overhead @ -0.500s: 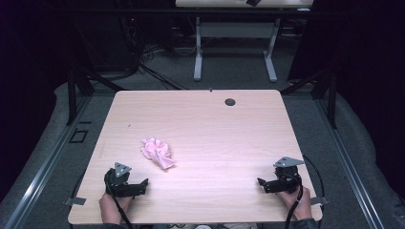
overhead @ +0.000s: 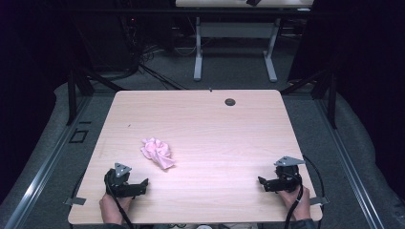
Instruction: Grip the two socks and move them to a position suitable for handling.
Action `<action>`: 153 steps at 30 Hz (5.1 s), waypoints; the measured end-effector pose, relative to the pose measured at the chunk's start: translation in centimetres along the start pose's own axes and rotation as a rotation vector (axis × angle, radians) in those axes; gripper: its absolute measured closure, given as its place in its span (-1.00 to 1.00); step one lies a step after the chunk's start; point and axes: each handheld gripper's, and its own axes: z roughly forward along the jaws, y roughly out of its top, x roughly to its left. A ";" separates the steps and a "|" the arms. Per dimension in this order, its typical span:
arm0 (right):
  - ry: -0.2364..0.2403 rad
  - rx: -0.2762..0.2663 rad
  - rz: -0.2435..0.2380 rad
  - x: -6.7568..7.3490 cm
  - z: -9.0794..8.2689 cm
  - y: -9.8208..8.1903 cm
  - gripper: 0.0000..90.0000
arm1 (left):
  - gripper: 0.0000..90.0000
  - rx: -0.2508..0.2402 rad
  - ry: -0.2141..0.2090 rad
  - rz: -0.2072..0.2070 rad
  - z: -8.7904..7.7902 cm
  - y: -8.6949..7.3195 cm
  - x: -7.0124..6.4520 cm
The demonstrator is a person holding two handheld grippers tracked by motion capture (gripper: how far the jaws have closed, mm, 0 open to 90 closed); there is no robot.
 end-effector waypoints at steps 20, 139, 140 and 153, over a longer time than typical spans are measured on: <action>-0.002 -0.002 0.002 -0.1 -0.1 0.0 -0.97 | -1.00 -0.113 -0.079 0.019 -2.1 2.8 -1.4; -0.027 -0.024 0.024 -0.2 -0.2 -0.1 -0.84 | -0.39 0.084 -0.116 0.075 7.3 11.7 1.4; -0.027 -0.024 0.024 -0.2 -0.2 -0.1 -0.84 | -0.33 0.097 -0.111 0.078 7.6 11.6 1.4; -0.029 -0.023 0.024 -0.2 -0.2 -0.1 -0.84 | 0.77 0.084 -0.053 0.100 7.8 10.9 1.1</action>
